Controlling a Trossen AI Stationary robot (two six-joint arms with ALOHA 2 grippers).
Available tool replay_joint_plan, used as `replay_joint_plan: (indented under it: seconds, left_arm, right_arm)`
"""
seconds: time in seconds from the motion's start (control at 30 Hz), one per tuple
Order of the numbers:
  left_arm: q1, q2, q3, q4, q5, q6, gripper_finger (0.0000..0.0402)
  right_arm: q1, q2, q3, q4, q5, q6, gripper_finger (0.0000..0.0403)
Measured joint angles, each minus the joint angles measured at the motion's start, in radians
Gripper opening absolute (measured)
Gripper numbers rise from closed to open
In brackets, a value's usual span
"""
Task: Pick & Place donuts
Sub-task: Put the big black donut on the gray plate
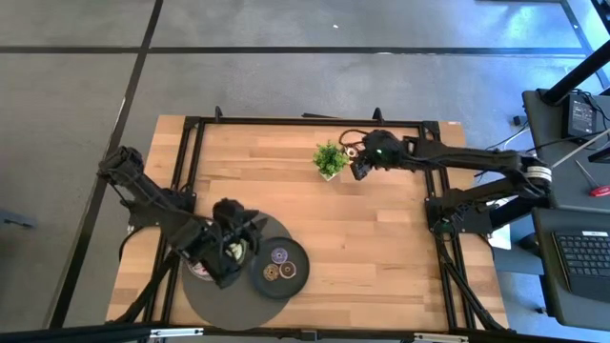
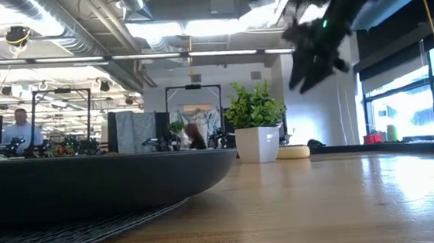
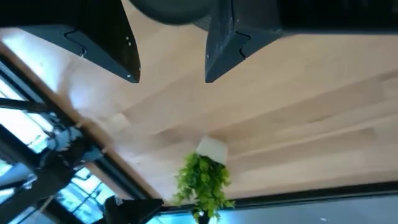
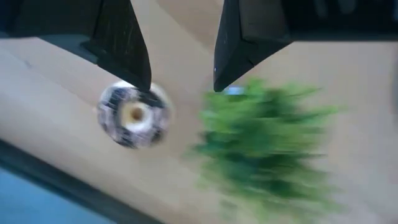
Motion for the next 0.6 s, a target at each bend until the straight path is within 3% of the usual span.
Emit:
replay_joint_plan:
  seconds: [0.23, 0.4, 0.6]
  left_arm:
    - [0.073, 0.0, 0.0, 0.006, 0.134, 0.075, 0.0173]
    - [0.089, 0.0, 0.0, 0.006, 0.159, 0.086, 0.0177]
    - [0.088, 0.0, 0.0, 0.006, 0.16, 0.085, 0.0175]
  right_arm:
    - [-0.173, 0.165, 0.0, 0.041, -0.138, -0.026, 0.0176]
    - [-0.258, 0.252, -0.001, 0.088, -0.216, -0.076, 0.0176]
    - [-0.296, 0.328, -0.002, 0.135, -0.192, -0.088, 0.0162]
